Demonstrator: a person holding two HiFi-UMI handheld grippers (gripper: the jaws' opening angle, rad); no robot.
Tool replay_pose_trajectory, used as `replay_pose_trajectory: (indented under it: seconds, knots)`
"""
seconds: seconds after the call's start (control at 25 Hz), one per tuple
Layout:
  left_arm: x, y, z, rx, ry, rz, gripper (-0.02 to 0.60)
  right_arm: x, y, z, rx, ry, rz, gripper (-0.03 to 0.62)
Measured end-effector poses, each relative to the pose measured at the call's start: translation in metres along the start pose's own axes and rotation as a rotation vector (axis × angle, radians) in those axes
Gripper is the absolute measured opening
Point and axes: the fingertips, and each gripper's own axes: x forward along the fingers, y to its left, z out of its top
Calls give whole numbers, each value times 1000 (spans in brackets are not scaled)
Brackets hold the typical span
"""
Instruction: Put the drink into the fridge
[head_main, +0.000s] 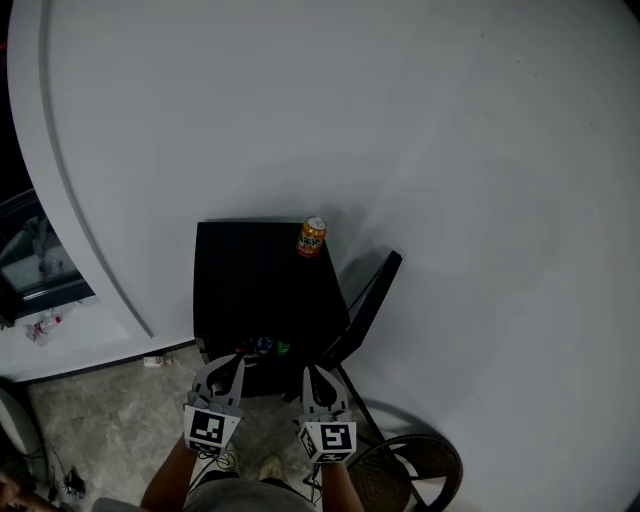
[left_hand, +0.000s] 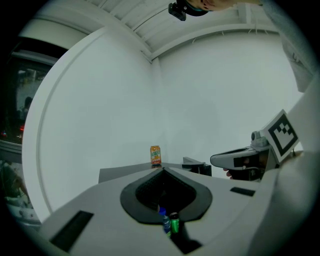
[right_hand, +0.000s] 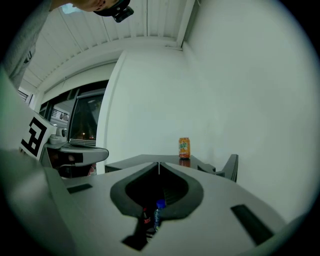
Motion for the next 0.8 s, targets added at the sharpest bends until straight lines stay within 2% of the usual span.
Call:
replay_pose_trajectory:
  seconds: [0.44,0.8]
  knots:
    - [22,33,11,20,-26,-103,5,23,1,9,21,-31,-110,30]
    - [83,46,28,13,-34,-87,5,85,-42,36,-4,-74,-79,29]
